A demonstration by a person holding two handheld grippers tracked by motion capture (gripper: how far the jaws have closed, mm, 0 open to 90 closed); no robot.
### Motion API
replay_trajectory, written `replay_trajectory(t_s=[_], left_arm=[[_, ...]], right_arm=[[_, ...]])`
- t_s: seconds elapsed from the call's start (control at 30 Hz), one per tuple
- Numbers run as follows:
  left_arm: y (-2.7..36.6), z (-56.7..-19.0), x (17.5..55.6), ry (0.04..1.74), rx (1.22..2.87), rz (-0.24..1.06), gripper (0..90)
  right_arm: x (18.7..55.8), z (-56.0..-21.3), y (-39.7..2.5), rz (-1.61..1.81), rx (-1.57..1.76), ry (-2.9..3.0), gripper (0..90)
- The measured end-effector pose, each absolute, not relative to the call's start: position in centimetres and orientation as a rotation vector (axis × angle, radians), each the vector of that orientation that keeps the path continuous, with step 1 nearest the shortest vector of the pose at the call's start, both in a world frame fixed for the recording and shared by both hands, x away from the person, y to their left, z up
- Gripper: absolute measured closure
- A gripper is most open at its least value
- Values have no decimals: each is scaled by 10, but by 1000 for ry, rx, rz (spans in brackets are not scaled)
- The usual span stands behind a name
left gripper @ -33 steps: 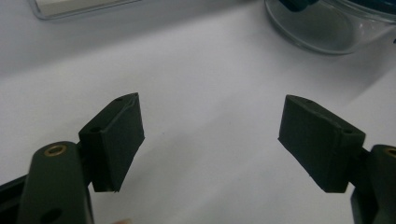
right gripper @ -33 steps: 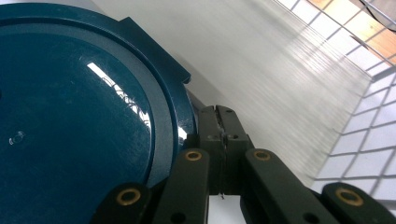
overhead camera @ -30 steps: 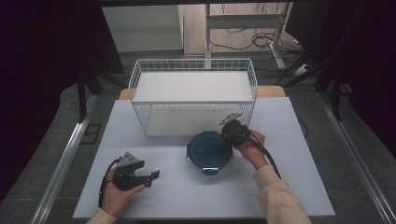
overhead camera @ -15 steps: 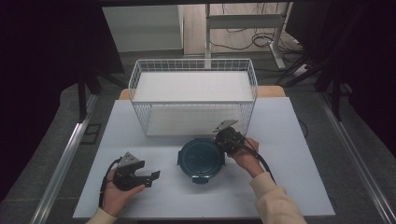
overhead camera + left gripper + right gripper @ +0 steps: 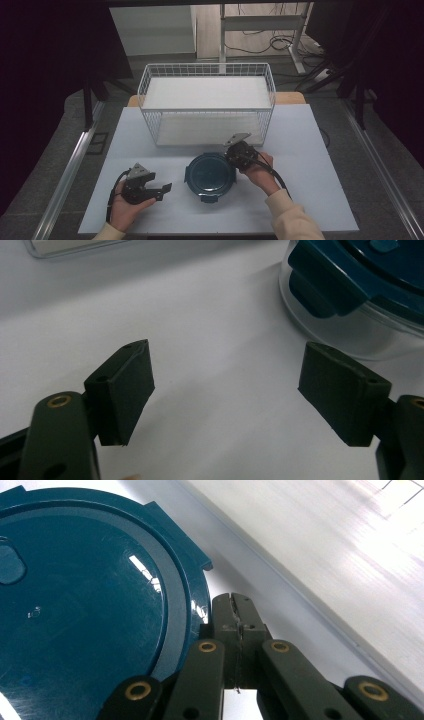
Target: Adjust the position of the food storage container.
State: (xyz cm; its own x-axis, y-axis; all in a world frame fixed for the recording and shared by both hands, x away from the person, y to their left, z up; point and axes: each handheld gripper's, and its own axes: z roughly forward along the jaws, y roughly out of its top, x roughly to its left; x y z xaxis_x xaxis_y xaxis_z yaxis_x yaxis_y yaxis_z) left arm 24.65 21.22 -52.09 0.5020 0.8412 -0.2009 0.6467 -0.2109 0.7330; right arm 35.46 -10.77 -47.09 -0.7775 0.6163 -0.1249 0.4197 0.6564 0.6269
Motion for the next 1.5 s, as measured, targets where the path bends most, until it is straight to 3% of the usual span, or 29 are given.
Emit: replay_trajectory(t_s=[0.63,0.8,1.0,1.13,1.23,1.33,1.5], left_arm=[[215,-519,246,1231,1910,285,209],[215,-518,246,1233,1904,280,209],[216,-513,245,1241,1843,184,228],[217,-513,245,1245,1838,190,228],[216,-513,245,1242,1845,196,226],[216,-512,244,1241,1837,184,224],[215,-510,243,1232,1825,154,222]], right_arm=[[342,-472,-101,901,737,2593,900],[328,-458,-118,998,763,2494,900],[305,-455,-143,1091,784,2469,888],[290,-461,-167,1197,845,2469,757],[281,-467,-183,1286,919,2484,516],[272,-473,-192,1311,951,2447,344],[271,-477,-199,1356,1047,2426,257]])
